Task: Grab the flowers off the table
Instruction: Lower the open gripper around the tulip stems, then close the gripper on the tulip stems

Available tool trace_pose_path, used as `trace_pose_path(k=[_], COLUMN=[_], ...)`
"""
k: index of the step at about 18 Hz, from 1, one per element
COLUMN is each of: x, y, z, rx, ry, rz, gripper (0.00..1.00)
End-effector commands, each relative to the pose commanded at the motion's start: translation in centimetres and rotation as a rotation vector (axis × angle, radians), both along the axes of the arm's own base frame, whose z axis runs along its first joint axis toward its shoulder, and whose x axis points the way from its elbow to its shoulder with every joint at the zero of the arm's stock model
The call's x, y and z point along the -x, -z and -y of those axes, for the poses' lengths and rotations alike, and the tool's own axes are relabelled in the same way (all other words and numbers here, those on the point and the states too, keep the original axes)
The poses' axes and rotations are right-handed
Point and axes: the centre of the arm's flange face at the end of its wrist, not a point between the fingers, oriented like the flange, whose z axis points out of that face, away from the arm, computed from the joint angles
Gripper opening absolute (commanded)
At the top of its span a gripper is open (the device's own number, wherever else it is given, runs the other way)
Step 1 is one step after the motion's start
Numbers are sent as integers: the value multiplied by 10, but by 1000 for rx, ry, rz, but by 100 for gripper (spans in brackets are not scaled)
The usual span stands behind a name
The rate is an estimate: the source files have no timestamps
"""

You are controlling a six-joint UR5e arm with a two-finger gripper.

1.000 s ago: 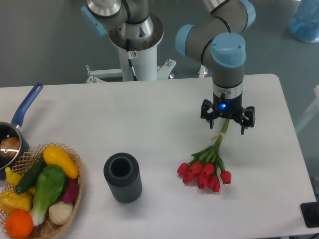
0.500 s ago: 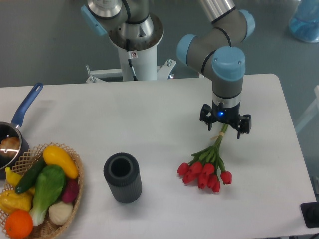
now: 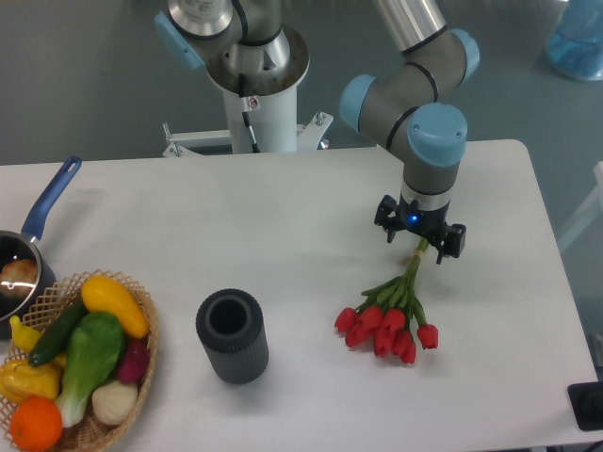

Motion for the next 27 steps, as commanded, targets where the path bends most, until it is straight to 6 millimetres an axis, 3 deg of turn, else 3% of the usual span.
trace_pose_path(k=[8, 12, 17, 27], x=[3, 8, 16, 12], y=[12, 20, 17, 30], z=[4, -3, -2, -5], rx=[18, 18, 11, 20], ry=[-1, -1, 1, 10], rz=[17, 24, 13, 34], gripper=[100, 100, 100, 100])
